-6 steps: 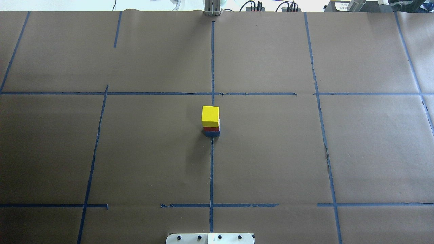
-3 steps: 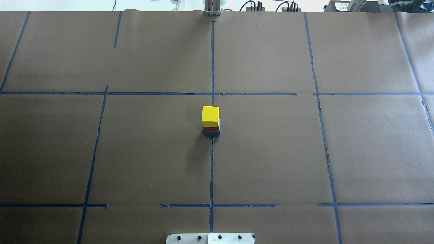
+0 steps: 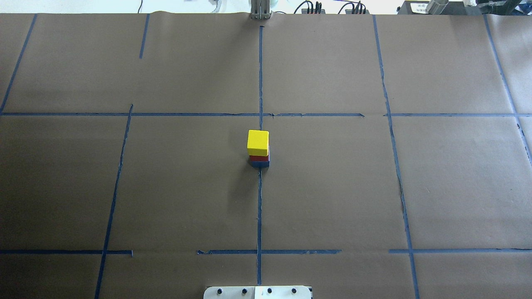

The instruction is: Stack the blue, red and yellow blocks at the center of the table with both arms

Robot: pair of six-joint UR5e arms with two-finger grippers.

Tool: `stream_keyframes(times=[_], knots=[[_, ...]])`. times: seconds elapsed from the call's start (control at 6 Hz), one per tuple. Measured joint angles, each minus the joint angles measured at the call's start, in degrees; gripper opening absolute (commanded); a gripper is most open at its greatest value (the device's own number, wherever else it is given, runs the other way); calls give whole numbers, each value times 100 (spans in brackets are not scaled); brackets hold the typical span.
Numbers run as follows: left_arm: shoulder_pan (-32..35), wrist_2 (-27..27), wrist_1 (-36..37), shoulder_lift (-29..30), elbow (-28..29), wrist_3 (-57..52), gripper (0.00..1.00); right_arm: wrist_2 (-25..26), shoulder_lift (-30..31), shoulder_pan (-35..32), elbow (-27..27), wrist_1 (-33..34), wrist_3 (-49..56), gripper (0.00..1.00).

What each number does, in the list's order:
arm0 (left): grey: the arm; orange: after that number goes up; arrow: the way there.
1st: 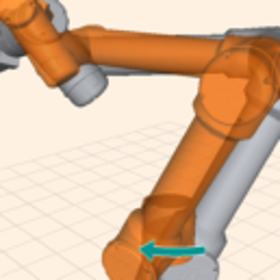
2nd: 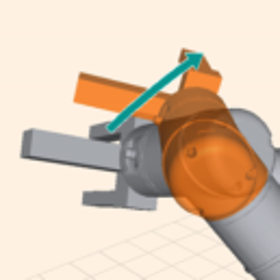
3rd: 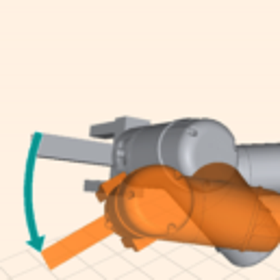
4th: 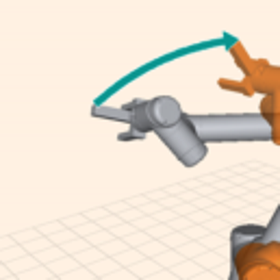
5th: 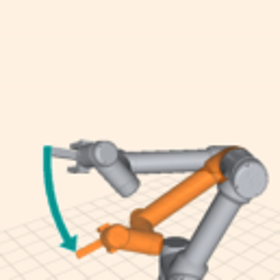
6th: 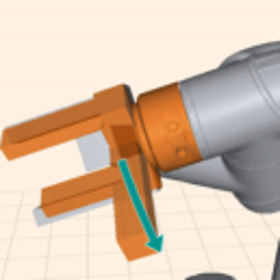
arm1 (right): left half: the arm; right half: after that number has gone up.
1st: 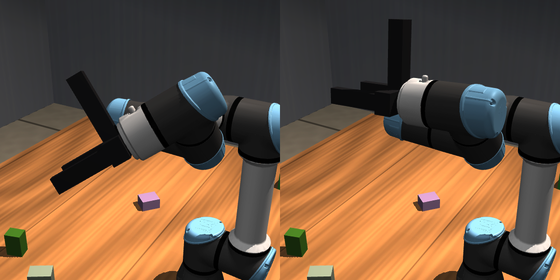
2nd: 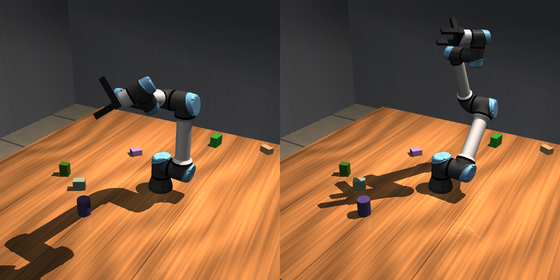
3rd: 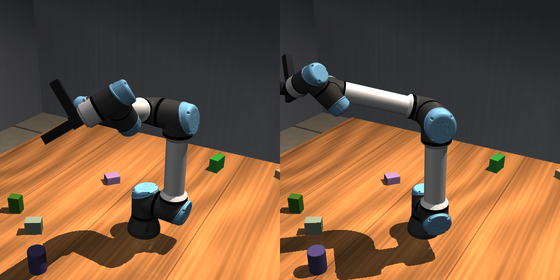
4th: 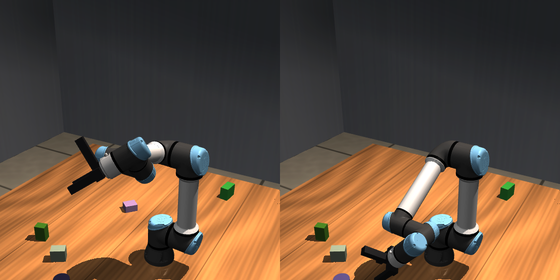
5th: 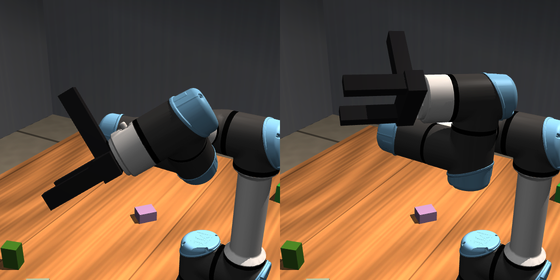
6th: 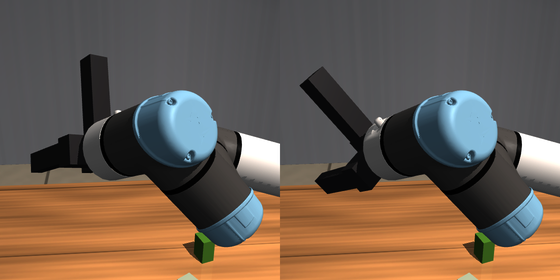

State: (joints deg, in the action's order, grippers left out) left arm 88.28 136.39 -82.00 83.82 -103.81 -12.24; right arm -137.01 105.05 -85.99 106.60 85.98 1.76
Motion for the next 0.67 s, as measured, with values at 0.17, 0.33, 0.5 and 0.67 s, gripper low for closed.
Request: stream_keyframes(times=[0.17,0.33,0.5,0.67], knots=[[-1,-5,32,-1,-20,-1,100,-1,-2,1,4,-1,0,100],[2,-10,46,-4,-64,-8,100,-1,0,3,5,-2,6,100],[3,-14,50,-22,-82,-13,100,1,4,3,5,-5,20,100],[0,-19,52,-49,-58,-15,100,3,6,3,14,-9,33,100]])
